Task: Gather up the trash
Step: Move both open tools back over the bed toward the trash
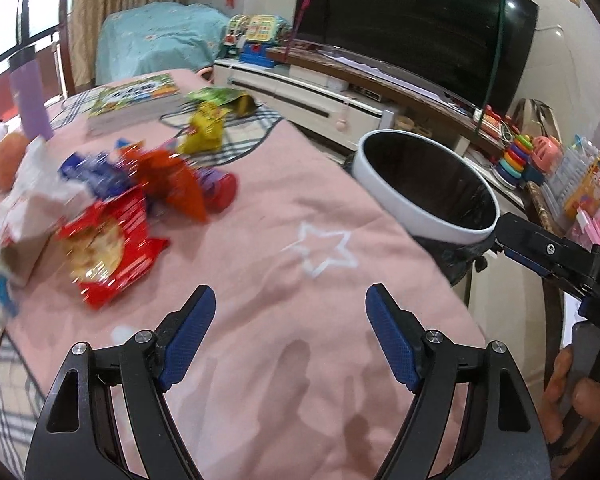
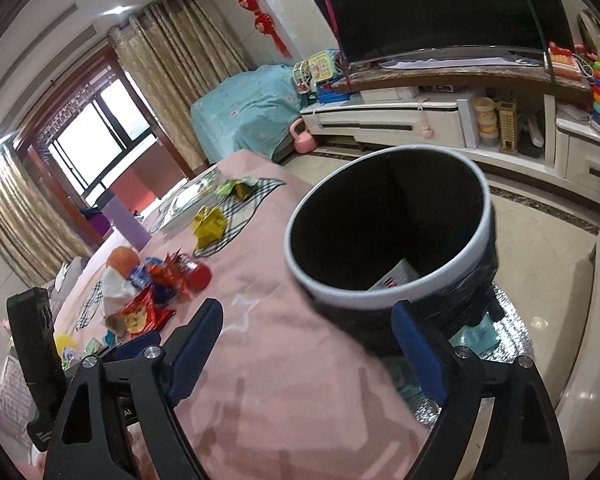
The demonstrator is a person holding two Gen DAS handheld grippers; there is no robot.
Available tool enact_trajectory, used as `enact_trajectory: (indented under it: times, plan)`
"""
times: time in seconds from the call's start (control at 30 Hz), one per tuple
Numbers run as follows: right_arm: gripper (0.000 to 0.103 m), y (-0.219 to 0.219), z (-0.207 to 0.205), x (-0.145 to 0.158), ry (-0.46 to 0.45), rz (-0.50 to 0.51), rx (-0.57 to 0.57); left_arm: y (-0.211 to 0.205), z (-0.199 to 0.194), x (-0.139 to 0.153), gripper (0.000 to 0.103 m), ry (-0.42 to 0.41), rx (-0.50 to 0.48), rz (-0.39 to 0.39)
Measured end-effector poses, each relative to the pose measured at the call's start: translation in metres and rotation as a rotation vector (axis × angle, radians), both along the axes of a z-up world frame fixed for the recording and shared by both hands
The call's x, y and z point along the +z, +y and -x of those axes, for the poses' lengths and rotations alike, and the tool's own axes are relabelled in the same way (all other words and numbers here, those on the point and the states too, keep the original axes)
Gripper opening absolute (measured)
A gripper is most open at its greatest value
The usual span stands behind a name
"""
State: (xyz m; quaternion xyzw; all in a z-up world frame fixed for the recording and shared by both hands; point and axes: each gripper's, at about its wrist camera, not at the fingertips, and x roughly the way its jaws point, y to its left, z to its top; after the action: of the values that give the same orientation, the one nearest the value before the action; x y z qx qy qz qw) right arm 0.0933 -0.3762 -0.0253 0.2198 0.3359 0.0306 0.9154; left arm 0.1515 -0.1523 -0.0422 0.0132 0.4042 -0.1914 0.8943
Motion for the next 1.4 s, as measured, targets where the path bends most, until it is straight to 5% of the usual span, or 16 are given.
enact_trajectory:
  times: [0.93, 1.4]
  plan:
    - [0.091, 0.102, -0.003, -0.016, 0.032, -0.002, 0.209, 0.153, 0.041, -0.019, 0.08, 0.054, 0.311, 0.054]
    - [0.091, 0.147, -0.021, -0.019, 0.038, 0.006, 0.331, 0.22, 0.032, -0.023, 0.083, 0.07, 0.496, 0.058]
